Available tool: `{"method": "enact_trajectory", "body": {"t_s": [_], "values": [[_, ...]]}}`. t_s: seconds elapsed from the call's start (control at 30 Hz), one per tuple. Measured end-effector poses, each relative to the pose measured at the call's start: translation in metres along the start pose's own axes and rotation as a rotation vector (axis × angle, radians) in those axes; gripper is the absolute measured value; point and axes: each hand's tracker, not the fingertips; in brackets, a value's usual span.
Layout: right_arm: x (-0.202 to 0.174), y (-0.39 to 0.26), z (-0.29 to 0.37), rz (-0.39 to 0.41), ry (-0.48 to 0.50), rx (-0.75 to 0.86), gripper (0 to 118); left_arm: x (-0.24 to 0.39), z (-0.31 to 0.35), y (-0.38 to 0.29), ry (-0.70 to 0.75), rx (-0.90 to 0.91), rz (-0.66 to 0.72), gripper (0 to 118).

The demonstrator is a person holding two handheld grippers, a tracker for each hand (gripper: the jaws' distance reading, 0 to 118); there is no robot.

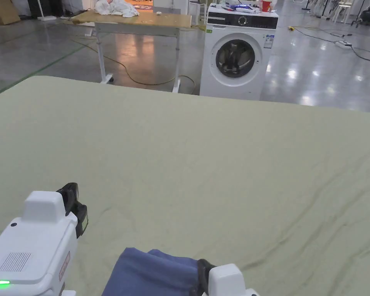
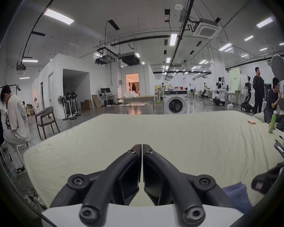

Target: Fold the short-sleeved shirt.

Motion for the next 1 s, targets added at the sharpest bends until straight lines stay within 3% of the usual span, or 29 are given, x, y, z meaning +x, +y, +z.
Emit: {"method": "enact_trajectory", "body": {"t_s": [0.13, 0.2, 0.27, 0.43, 0.5, 0.53, 0.57, 0.6, 0.63, 0.73, 0.9, 1.0], "values": [[-0.009, -0.026, -0.028, -0.05, -0.032, -0.104, 0, -0.017, 0.004, -0.016, -0.017, -0.083, 0.01, 4], [-0.005, -0.038, -0.037, -0.055, -0.099, -0.136, 0, -0.026, 0.01, -0.019, -0.063, -0.139, 0.036, 4], [0.006, -0.047, -0.041, -0.108, -0.086, -0.139, 0, -0.035, 0.013, -0.021, -0.116, -0.199, 0.054, 4], [0.008, -0.048, -0.039, -0.088, -0.09, -0.125, 0, -0.075, 0.027, 0.002, -0.44, -0.429, 0.23, 11], [0.009, -0.048, -0.038, -0.1, -0.086, -0.125, 0, -0.099, 0.023, 0.015, -0.584, -0.516, 0.349, 31], [0.009, -0.048, -0.038, -0.101, -0.085, -0.125, 0, -0.109, 0.016, 0.019, -0.639, -0.573, 0.4, 46], [0.009, -0.048, -0.038, -0.101, -0.083, -0.125, 0, -0.115, 0.008, 0.021, -0.682, -0.626, 0.44, 70], [0.009, -0.048, -0.038, -0.098, -0.082, -0.126, 0, -0.12, 0.0, 0.019, -0.733, -0.688, 0.459, 82], [0.01, -0.048, -0.037, -0.096, -0.081, -0.127, 0, -0.122, -0.007, 0.015, -0.763, -0.731, 0.475, 87], [0.011, -0.048, -0.037, -0.097, -0.077, -0.129, 0, -0.122, -0.029, 0.004, -0.827, -0.829, 0.547, 87], [0.011, -0.048, -0.037, -0.095, -0.075, -0.129, 0, -0.134, -0.058, 0.0, -0.99, -0.934, 0.804, 84], [0.012, -0.048, -0.036, -0.091, -0.072, -0.128, 0, -0.138, -0.078, -0.006, -1.05, -0.974, 0.885, 74]]}}
